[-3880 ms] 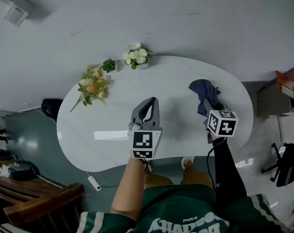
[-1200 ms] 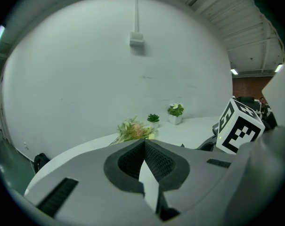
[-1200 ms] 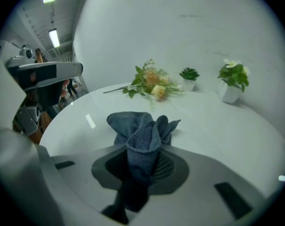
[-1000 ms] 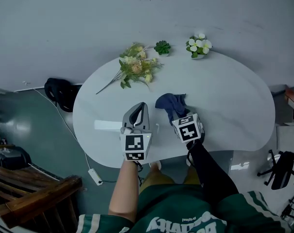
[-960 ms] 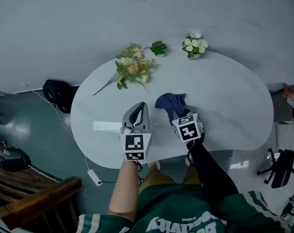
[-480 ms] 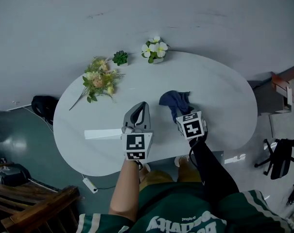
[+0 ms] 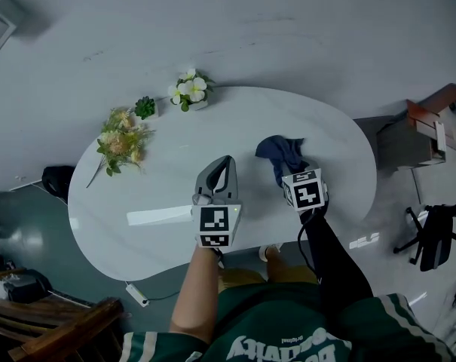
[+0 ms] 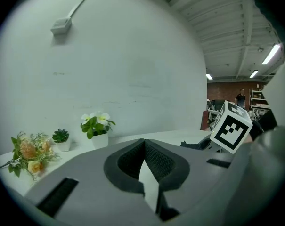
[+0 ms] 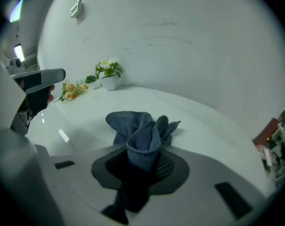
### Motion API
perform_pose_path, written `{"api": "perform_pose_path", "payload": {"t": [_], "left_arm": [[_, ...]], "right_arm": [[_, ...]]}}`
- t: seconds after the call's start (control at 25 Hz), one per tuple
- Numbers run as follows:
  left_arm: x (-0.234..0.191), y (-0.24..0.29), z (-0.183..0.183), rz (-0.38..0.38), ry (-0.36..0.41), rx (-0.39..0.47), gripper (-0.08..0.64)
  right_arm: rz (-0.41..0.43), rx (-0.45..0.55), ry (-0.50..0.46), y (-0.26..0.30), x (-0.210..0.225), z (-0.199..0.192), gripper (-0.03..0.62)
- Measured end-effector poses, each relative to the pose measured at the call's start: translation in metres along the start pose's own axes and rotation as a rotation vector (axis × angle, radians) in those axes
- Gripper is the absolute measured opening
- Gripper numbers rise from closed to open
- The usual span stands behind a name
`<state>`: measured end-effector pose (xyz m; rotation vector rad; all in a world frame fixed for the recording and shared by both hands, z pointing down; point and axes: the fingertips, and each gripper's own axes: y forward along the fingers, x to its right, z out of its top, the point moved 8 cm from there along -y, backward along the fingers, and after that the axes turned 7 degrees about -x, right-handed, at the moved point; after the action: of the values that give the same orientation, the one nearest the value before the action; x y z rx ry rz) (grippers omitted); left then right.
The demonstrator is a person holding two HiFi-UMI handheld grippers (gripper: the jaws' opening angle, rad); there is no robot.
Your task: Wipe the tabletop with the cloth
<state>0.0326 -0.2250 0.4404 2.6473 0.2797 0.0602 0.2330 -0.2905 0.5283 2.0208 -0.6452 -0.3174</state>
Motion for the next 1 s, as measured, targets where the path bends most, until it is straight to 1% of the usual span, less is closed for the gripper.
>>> {"api": "perform_pose_path", "payload": {"t": [0.2,0.44,0.64,0.84,1.0], "left_arm": [[0.042,0.029,0.015,-0.042,0.029,0.000,-0.003],[0.094,0.059,0.030,-0.112,0.059,0.009,-0.003],[0.135,0.081,0.039,-0.180,0.080,0.011,-0.003],[0.168,0.093,0.050,-0.236,0.105,0.018,-0.003],[0.178,0.094,0.054,-0.257,0.116,0.021,-0.003]], "right_arm": [[-0.046,0.004,0.052,-0.013,0.065,-0.015,0.092],[-0.134,0.002,0.140,-0.035,0.147,-0.043,0.092],[-0.208,-0.012,0.205,-0.055,0.204,-0.072,0.092],[-0.267,-0.020,0.264,-0.075,0.244,-0.097,0.092],[-0.303,-0.020,0.308,-0.085,0.261,-0.110,0.092]]}}
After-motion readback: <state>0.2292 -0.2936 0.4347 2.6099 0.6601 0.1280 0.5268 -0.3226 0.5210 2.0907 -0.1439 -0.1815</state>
